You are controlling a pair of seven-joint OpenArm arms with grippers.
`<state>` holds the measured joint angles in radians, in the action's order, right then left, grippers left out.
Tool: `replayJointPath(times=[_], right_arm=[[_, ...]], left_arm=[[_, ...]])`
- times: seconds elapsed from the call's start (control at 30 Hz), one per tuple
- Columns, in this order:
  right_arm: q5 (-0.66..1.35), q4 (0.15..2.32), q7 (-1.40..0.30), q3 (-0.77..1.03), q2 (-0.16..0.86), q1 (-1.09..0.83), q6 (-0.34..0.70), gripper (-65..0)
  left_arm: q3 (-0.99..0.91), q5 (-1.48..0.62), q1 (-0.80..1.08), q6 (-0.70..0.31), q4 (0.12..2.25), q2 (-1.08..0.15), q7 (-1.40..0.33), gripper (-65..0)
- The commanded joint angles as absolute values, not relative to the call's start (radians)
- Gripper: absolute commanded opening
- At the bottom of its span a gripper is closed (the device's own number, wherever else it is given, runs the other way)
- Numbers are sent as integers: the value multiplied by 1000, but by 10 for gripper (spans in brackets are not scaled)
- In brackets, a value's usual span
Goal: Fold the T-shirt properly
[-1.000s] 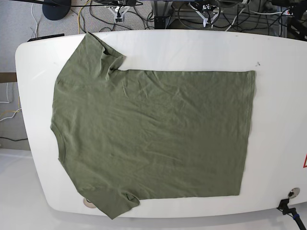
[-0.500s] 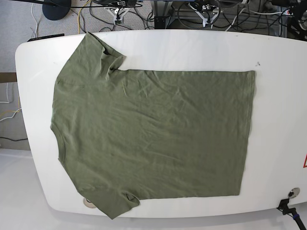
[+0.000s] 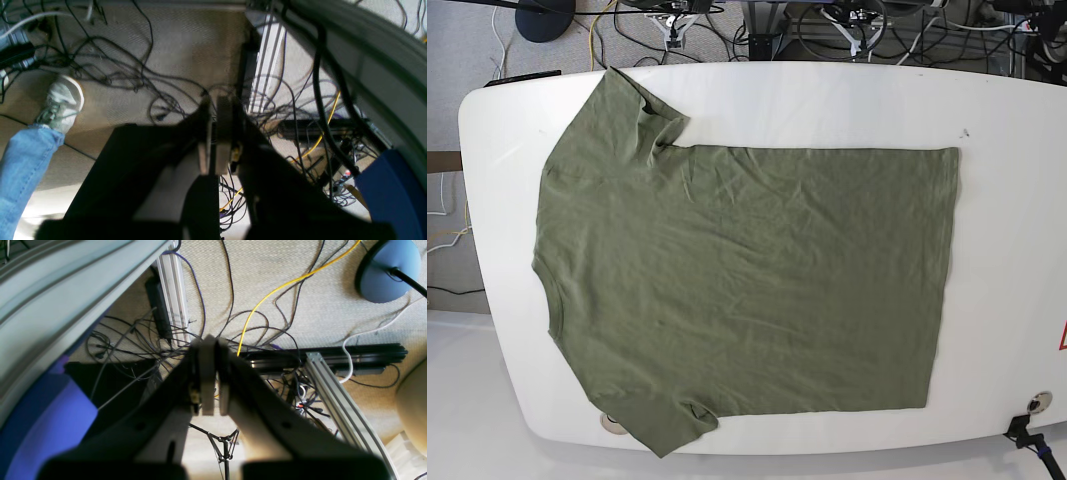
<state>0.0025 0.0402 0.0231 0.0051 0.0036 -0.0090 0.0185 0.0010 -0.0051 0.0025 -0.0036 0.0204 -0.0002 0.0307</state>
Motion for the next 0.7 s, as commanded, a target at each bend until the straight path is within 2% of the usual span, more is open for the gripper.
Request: replayJointPath(times=[0.0, 0.67], right_arm=[[0, 47, 21, 5, 9, -7, 19, -641], [0, 44, 16, 4, 10, -17, 19, -641]], left_arm=[[2, -7, 5, -6, 25, 2, 29, -636], [-2, -15, 10, -8, 33, 1, 20, -633]])
